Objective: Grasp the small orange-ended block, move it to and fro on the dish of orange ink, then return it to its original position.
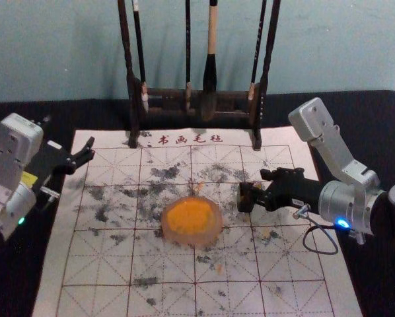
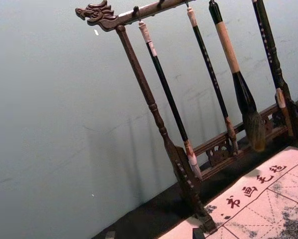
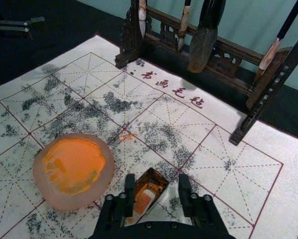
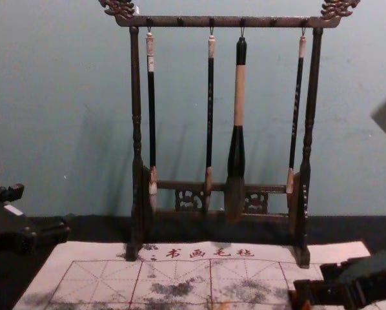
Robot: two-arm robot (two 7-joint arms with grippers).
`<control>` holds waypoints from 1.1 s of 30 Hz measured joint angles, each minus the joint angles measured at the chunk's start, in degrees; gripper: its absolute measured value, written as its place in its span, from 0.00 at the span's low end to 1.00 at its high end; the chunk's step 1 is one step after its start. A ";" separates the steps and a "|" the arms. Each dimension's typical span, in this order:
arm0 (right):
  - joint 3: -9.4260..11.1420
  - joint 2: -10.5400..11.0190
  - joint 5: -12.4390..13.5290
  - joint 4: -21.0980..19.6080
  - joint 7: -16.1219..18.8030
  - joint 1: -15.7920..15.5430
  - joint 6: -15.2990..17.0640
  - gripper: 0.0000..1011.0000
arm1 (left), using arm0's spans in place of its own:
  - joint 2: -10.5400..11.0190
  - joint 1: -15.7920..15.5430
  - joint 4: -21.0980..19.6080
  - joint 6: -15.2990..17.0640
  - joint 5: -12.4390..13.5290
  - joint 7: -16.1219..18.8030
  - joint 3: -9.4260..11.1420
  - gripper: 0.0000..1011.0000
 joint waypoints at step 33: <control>5.88 -2.22 -4.56 -1.47 -5.61 -7.76 -24.37 0.99 | 0.00 0.00 0.00 0.00 0.00 0.00 0.00 0.99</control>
